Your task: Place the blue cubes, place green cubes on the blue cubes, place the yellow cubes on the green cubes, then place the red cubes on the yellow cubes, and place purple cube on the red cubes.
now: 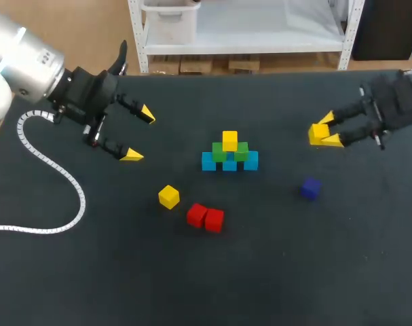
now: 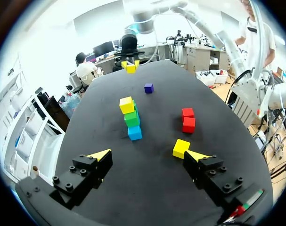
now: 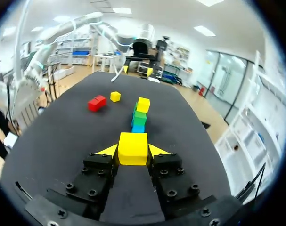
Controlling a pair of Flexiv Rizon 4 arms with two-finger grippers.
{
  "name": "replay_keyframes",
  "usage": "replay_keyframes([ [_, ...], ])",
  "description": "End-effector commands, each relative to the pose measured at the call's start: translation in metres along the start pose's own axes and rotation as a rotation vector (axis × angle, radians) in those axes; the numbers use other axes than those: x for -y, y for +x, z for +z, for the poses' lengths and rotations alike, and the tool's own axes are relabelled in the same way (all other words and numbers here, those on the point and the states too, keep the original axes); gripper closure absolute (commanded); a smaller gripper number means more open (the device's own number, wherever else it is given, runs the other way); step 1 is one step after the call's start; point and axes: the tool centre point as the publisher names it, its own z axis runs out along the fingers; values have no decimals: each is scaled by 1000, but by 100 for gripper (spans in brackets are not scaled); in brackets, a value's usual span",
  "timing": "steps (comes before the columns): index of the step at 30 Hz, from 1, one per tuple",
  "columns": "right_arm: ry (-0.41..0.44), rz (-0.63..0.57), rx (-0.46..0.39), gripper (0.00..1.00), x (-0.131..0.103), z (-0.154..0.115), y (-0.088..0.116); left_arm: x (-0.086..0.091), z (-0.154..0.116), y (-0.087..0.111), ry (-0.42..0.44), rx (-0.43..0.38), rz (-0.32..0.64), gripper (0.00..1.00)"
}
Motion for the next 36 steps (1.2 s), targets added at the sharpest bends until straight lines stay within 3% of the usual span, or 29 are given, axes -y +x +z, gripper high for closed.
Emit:
replay_keyframes([
  [1, -141, -41, 73, 100, 34, 22, 13, 0, 0, 1, -1, 2, 3, 0],
  [8, -90, -88, 76, 100, 51, 46, 7, 0, 0, 1, -1, 2, 3, 0],
  [14, -50, -99, 66, 100, 50, 61, -6, 0, 0, 1, -1, 2, 3, 0],
  [36, -47, 120, -71, 100, 32, 78, -35, 0, 0, 1, -1, 2, 3, 0],
])
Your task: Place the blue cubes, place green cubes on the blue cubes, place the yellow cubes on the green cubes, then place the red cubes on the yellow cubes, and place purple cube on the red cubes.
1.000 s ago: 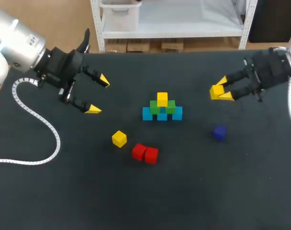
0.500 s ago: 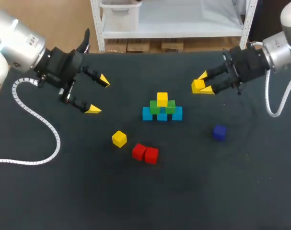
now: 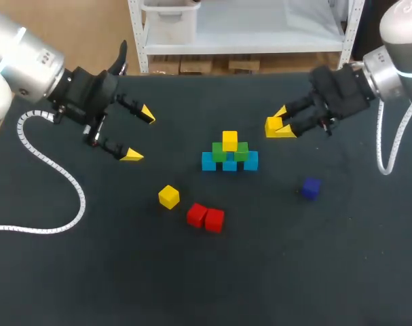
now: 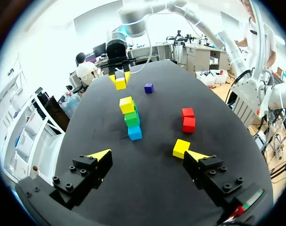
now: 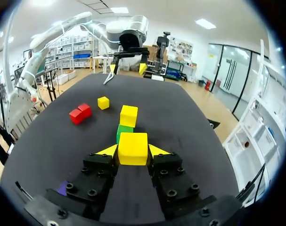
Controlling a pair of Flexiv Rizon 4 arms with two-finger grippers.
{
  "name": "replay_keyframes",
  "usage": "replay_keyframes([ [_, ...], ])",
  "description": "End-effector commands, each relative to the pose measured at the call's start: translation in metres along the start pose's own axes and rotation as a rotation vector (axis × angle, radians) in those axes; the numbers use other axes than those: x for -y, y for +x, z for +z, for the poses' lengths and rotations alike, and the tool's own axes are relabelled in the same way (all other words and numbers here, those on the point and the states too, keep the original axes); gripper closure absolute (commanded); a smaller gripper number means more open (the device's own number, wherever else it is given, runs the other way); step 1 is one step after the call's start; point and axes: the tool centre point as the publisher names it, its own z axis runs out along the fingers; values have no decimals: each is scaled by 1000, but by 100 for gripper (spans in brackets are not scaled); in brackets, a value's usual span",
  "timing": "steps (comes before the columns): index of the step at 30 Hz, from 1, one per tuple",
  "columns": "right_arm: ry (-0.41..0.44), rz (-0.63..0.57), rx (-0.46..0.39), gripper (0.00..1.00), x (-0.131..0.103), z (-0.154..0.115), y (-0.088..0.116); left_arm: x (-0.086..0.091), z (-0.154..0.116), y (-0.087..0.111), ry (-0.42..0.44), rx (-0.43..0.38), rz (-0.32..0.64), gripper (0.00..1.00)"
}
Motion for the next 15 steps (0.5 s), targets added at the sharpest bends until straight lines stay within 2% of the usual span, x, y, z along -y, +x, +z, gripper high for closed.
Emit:
replay_keyframes([
  [1, 8, 11, -38, 100, -4, 5, -7, 0, 0, 1, -1, 2, 3, 0],
  [15, -6, 59, -51, 100, -12, 26, -19, 0, 0, 1, -1, 2, 3, 0],
])
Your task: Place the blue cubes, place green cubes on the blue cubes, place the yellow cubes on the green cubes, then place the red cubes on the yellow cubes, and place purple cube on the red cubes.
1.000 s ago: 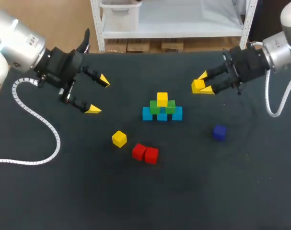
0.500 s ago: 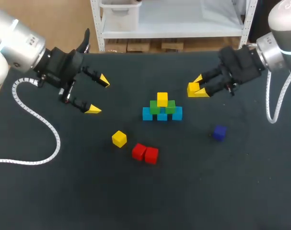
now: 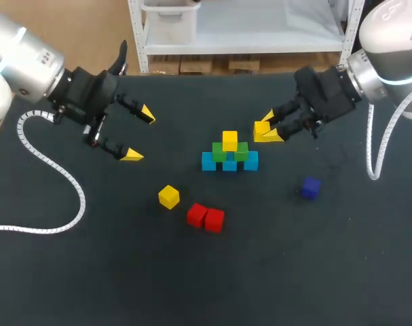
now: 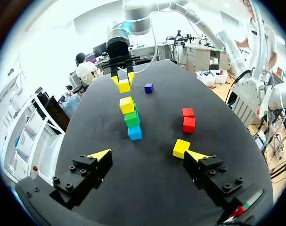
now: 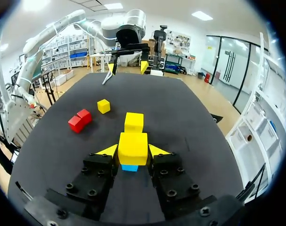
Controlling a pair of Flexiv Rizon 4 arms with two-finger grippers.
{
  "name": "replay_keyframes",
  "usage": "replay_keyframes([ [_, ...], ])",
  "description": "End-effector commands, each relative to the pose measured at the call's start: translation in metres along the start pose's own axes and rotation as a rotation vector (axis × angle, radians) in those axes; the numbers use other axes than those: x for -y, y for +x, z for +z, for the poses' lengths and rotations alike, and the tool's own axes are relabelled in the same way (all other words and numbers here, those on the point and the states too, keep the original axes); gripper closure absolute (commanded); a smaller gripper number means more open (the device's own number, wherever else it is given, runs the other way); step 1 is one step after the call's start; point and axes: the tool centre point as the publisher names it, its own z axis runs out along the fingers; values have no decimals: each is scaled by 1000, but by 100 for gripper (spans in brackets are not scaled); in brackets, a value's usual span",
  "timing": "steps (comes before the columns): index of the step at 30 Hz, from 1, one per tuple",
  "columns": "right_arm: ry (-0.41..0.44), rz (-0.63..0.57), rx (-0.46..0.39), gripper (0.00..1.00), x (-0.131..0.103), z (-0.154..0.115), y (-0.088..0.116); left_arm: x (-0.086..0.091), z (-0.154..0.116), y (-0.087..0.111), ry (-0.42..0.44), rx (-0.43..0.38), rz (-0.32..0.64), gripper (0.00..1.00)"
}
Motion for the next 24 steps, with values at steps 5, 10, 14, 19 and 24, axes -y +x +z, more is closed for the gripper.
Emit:
replay_keyframes([
  [5, 0, 14, -18, 100, -2, 10, -6, 0, 0, 1, -1, 2, 3, 0],
  [10, -6, 22, -19, 100, -3, 15, -8, 0, 0, 1, -1, 2, 3, 0],
  [14, -9, 30, -23, 100, -4, 18, -8, 0, 0, 1, -1, 2, 3, 0],
  [19, -11, 41, -31, 100, -4, 20, -8, 0, 0, 1, -1, 2, 3, 0],
  [24, -17, 49, -38, 100, -3, 24, -7, 0, 0, 1, -1, 2, 3, 0],
])
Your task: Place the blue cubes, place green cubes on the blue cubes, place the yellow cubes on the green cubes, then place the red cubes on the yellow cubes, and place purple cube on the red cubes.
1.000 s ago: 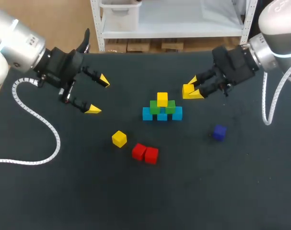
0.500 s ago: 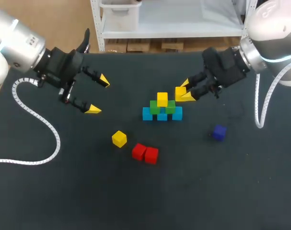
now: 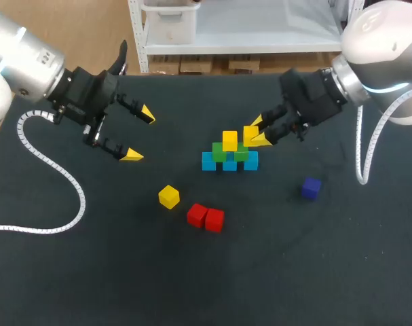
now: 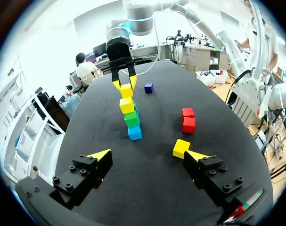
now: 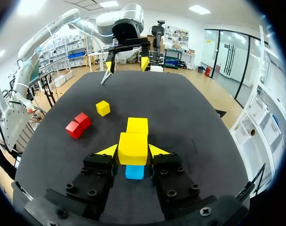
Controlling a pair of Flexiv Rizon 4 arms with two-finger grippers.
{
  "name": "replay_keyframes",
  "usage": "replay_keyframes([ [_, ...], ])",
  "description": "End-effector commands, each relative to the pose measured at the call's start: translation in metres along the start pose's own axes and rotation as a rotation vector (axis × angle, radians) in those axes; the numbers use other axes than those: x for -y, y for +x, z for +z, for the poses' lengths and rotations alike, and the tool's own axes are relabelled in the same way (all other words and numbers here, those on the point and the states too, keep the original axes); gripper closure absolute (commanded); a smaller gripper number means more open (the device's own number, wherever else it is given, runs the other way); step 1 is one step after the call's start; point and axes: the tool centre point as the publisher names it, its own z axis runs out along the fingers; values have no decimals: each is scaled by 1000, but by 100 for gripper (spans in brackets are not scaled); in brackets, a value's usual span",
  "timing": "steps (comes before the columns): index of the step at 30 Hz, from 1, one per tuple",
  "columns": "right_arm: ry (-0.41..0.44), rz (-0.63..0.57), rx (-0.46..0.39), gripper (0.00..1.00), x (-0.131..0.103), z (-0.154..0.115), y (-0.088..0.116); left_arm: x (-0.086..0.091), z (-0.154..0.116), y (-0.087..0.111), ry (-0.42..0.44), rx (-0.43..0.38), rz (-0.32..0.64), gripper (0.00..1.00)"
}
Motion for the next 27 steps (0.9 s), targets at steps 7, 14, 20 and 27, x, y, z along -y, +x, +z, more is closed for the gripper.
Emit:
replay_keyframes([
  [7, -6, 9, -16, 100, 2, 6, 2, 0, 0, 1, -1, 2, 3, 0],
  [14, -11, 10, -15, 100, 4, 10, 3, 0, 0, 1, -1, 2, 3, 0],
  [20, -15, 11, -11, 100, 3, 13, 3, 0, 0, 1, -1, 2, 3, 0],
  [27, -12, 13, -7, 100, 3, 14, 5, 0, 0, 1, -1, 2, 3, 0],
])
